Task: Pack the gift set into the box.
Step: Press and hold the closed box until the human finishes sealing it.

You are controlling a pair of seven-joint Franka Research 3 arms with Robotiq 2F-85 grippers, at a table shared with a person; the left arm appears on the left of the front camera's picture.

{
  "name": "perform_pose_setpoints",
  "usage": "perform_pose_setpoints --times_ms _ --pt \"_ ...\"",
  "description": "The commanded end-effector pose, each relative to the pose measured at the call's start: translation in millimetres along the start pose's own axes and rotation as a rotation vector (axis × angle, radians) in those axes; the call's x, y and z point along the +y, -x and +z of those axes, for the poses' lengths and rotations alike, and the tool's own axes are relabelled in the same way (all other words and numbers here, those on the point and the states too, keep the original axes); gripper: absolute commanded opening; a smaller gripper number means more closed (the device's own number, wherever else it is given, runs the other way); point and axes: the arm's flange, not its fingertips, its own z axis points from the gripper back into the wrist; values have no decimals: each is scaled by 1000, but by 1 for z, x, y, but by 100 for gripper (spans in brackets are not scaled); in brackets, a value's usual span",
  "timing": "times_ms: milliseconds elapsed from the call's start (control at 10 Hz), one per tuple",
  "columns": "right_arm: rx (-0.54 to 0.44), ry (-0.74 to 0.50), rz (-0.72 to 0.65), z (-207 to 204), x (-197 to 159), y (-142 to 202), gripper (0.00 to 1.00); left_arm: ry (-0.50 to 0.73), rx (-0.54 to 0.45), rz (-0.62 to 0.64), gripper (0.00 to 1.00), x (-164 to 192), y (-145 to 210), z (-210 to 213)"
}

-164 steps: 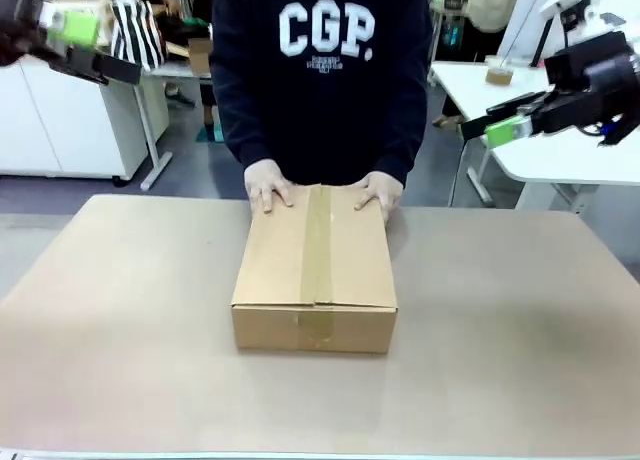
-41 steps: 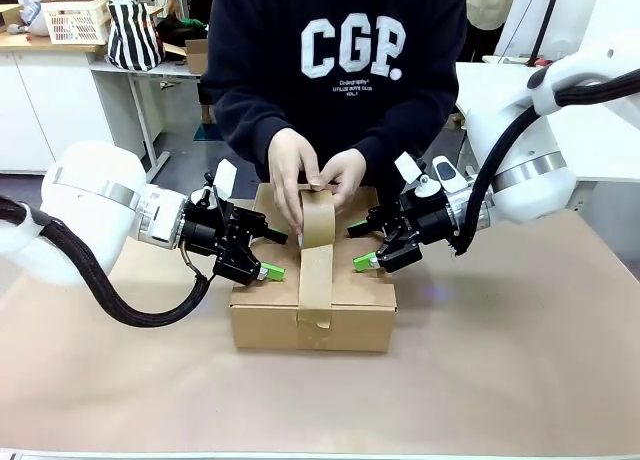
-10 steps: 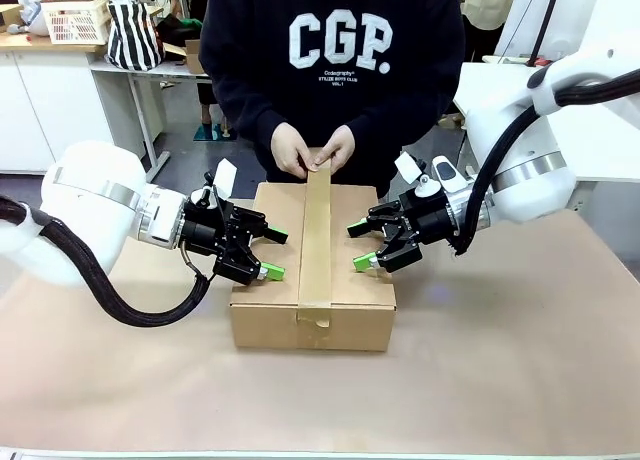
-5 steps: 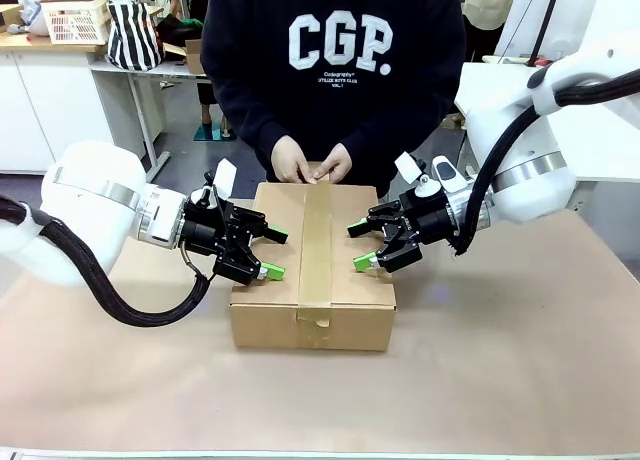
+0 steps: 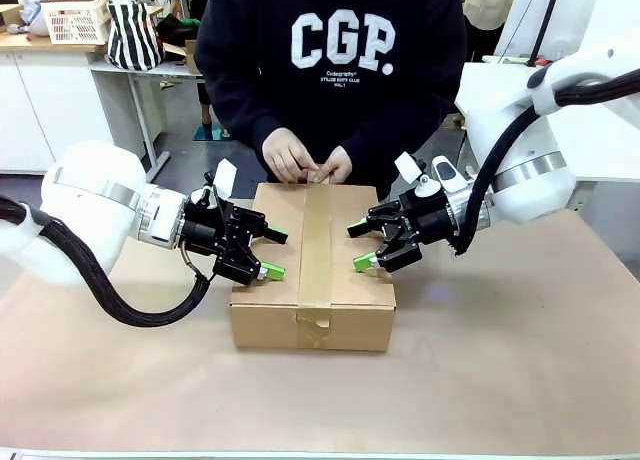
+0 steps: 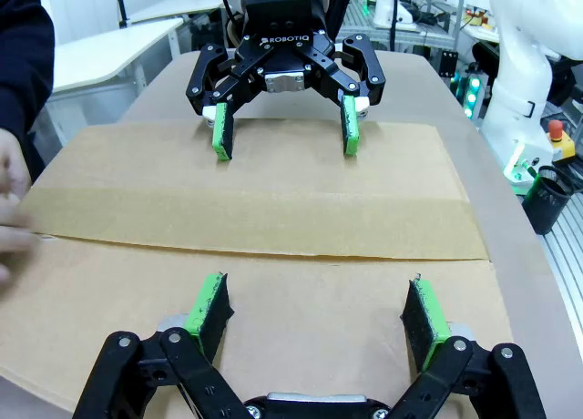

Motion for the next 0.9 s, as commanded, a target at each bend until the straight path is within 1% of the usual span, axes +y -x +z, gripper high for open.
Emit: perform_pose_setpoints --times_ms 0,800 --pt "4 2 -3 0 0 2 100 -5 -1 -10 100 -2 2 -1" --pt "4 2 -3 0 0 2 100 -5 -1 -10 100 -2 2 -1"
